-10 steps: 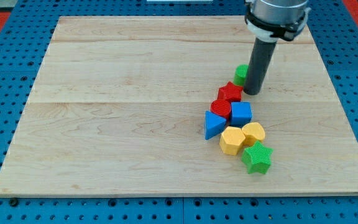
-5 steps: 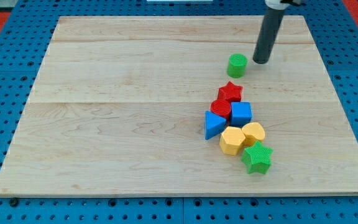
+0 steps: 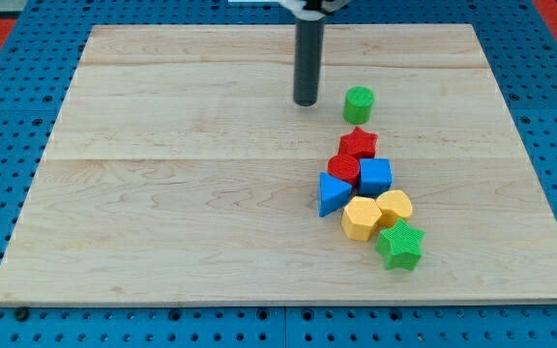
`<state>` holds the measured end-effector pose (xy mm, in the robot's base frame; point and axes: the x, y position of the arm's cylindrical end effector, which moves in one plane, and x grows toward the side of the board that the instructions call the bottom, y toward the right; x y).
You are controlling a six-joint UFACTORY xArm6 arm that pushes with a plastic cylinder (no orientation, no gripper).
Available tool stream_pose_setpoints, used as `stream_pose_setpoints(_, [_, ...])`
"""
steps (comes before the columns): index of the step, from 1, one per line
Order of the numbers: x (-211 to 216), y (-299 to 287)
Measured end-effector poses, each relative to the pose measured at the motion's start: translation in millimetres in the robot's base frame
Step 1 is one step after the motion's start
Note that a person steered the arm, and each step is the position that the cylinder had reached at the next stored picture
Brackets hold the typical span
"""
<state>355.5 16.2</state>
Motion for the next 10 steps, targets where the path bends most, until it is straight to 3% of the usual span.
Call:
stream_pose_setpoints(2, [63, -17])
stream_pose_setpoints(4, [93, 22])
stream_pose_setpoints(6, [95, 60])
stream_pose_setpoints(10, [88, 66])
